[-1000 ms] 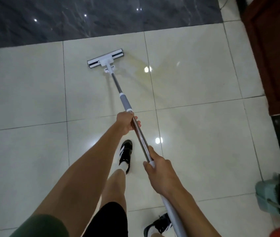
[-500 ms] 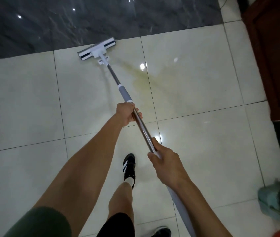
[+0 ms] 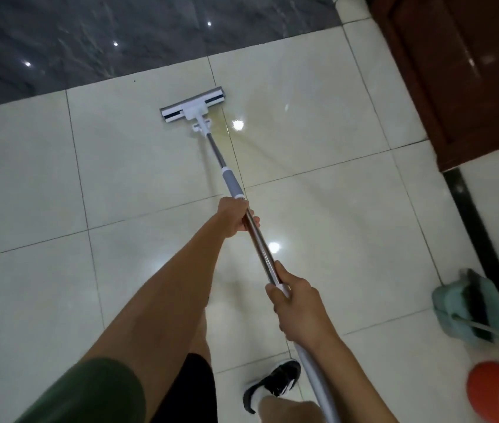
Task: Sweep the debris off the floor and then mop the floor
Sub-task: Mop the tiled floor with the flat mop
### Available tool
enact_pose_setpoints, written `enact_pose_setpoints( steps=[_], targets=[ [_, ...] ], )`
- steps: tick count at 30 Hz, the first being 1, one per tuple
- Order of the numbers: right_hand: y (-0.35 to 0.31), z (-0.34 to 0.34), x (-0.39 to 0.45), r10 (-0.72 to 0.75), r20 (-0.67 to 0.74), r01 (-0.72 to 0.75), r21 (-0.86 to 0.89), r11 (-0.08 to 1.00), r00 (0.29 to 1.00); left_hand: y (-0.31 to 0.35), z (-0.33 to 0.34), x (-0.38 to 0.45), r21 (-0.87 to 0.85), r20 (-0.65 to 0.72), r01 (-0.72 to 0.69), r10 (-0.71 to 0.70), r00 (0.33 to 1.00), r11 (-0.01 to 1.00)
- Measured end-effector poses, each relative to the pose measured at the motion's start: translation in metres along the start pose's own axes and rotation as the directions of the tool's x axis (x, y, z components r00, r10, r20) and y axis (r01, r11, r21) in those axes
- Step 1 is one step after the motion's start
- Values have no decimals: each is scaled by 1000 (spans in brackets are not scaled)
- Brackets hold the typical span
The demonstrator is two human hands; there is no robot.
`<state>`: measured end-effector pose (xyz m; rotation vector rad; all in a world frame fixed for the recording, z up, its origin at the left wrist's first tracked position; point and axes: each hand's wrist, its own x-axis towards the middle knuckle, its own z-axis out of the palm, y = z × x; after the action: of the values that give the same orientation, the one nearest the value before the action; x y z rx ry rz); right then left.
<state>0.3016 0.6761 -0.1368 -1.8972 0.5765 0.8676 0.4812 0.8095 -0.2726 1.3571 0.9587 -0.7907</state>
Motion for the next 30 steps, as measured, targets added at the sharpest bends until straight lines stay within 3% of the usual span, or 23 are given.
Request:
enact_pose_setpoints(
  steps=[7,12,18,22,30],
  targets=[
    [140,-48,-86,59,-19,-58,45,997,998,-130,98,-64,42,34,43,-44,998,998],
    [169,-61,-131,47,6,-47,7,999,999,-167,120,-104,62,52,82,-85,995,995],
    [134,-55,-107,-13,-4,13,-30,999,1000,-124,107,-91,96,13,68,-69,998,993],
    [95,-51,-79,31,-12,-31,14,999,999,-85,97,-63,111,7,58,-59,998,992],
    [-43,-37,43,43,-57,-40,55,998,997,69,55,33,162,8,-8,6,1000,987]
  ],
)
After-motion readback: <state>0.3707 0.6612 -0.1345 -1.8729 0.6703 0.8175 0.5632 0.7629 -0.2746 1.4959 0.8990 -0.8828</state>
